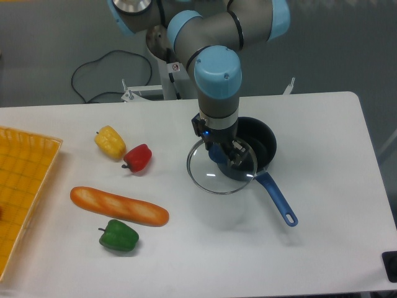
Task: Place the lid on the table
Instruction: 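Grip the blue knob of the glass lid on the black saucepan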
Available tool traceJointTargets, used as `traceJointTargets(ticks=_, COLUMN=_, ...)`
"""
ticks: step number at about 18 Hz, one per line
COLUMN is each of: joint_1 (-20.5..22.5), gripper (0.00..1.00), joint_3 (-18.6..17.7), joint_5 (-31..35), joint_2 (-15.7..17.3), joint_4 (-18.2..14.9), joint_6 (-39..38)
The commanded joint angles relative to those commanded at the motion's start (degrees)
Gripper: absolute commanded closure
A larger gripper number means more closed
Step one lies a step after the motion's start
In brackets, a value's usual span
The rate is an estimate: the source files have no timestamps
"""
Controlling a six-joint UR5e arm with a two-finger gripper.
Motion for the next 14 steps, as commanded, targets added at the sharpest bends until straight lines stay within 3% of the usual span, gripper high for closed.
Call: traceJointTargets(ticks=14, joint_1=-0.17, gripper=0.52, joint_3=0.00, joint_5=0.00, joint_2=0.26, joint_4=-0.35, joint_6=-1.84)
